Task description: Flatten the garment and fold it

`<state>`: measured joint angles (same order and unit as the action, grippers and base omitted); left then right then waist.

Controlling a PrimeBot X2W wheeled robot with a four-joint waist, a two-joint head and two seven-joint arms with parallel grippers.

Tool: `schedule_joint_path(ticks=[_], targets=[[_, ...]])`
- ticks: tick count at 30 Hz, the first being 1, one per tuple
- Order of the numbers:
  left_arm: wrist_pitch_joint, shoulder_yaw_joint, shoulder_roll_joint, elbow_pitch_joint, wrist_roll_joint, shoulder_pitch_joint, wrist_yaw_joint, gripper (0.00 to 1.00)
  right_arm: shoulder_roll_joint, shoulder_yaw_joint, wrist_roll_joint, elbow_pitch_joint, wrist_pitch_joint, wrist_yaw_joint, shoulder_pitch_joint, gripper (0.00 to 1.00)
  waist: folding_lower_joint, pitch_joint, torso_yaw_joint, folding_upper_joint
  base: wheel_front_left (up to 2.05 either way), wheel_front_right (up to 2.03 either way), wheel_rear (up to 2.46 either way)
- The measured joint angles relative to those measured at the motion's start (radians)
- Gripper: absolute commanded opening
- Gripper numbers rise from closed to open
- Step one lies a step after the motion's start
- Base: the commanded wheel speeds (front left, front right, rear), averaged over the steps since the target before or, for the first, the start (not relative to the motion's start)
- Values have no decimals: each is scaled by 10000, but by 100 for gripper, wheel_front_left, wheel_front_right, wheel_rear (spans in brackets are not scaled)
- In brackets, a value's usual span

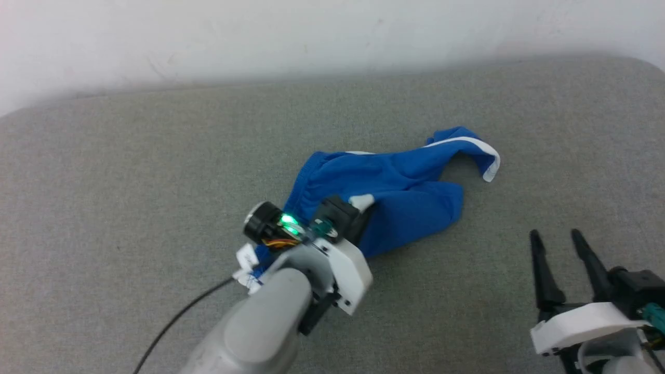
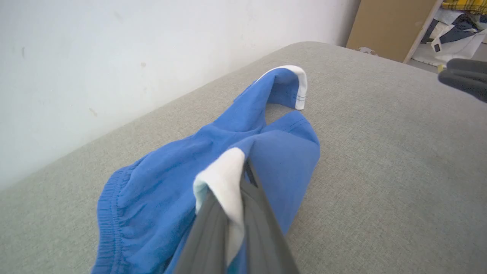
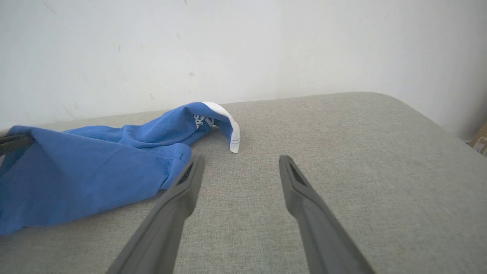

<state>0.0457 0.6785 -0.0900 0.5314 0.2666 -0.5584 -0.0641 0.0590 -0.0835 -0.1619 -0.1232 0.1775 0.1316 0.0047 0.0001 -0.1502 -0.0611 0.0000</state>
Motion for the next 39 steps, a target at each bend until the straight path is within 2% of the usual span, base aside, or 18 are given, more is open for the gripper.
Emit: schedule_joint_path(ticks=[6,10,13,14,15,20,29,35,39], targets=[[-77,1799,270,-267,-1030,160,107,0,-17,-1143,205,-69,-2,0,-36,100,-2,394,14,0,0,0,0],[-268,3143,336,35,-1411,591,-136,0,-29,-1634,136,-50,-40,0,-236,100,-1,507,-158,0,0,0,0],[-284,3988,341,278,-1254,866,-387,0,-31,-1630,0,-98,-100,-2,-255,100,-2,540,-298,0,0,0,0],[-291,4243,343,337,-1087,954,-424,7,-33,-1582,-23,-111,-105,-2,-256,100,-2,548,-340,0,0,0,0],[-291,4435,345,385,-869,1055,-495,100,-33,-1515,-67,-130,-123,-2,-256,100,-2,554,-379,0,0,0,0],[-111,4709,376,642,-303,1091,-464,100,-46,-1243,-159,-157,-295,-2,-248,100,-1,608,-326,0,0,0,0],[612,4061,293,706,430,999,332,100,-63,-1066,-153,48,-558,0,-132,100,-1,935,352,0,0,0,0],[1074,2803,-627,-345,1296,1088,876,100,-63,-982,-138,203,-704,-2,45,100,-1,1229,935,0,0,0,0],[1689,1553,-1344,-1354,1875,1430,1714,100,-61,-637,-140,439,-709,-2,134,100,-2,1408,1243,0,0,0,0]])
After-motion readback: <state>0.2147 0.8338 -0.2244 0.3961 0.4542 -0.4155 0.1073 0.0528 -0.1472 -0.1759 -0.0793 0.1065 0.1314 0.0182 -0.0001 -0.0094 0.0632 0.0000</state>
